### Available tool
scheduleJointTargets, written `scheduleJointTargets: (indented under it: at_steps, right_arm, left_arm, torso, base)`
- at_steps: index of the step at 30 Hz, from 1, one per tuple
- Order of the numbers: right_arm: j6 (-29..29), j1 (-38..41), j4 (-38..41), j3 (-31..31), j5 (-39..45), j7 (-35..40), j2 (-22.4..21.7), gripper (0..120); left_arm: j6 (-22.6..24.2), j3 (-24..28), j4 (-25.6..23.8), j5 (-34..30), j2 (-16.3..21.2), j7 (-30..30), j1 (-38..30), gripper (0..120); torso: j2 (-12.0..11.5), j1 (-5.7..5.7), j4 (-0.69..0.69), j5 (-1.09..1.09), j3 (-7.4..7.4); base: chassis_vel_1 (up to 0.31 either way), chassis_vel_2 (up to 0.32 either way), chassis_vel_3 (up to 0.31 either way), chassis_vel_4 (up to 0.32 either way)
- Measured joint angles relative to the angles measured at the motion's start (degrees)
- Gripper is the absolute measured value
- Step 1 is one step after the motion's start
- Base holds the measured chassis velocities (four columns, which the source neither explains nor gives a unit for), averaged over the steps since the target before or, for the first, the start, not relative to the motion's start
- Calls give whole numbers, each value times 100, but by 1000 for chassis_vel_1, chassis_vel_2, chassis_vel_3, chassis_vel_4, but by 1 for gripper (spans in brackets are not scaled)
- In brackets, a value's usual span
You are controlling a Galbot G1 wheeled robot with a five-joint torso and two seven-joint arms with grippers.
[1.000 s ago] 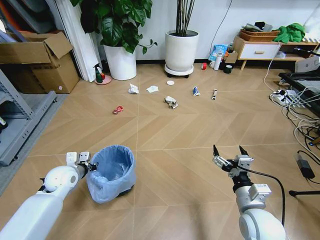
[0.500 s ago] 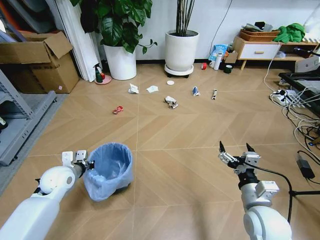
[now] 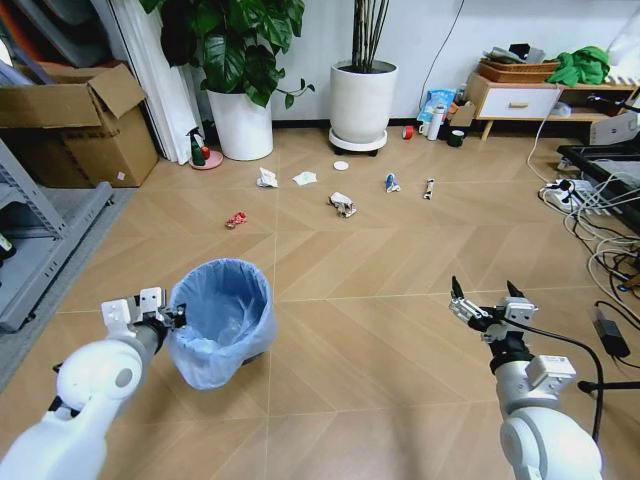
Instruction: Pick up the trash bin and place the garbage on the floor into it.
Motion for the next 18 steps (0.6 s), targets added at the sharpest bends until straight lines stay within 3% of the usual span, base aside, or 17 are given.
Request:
scheduleJointTargets:
  at_steps: [11, 18]
  right_arm:
    - [40, -83, 88, 17, -101, -53, 100, 100]
    - [76, -105, 89, -22, -150, -61, 136, 100]
  left_arm:
    - [0, 64, -161, -15, -20, -56, 112, 0]
    - [0, 79, -188, -27, -3, -34, 112, 0]
  torso:
    - [0, -1, -1, 0, -1]
    - [0, -1, 0, -3, 0]
  base:
    - [-10, 39, 12, -28]
    - [-86, 216, 88, -235]
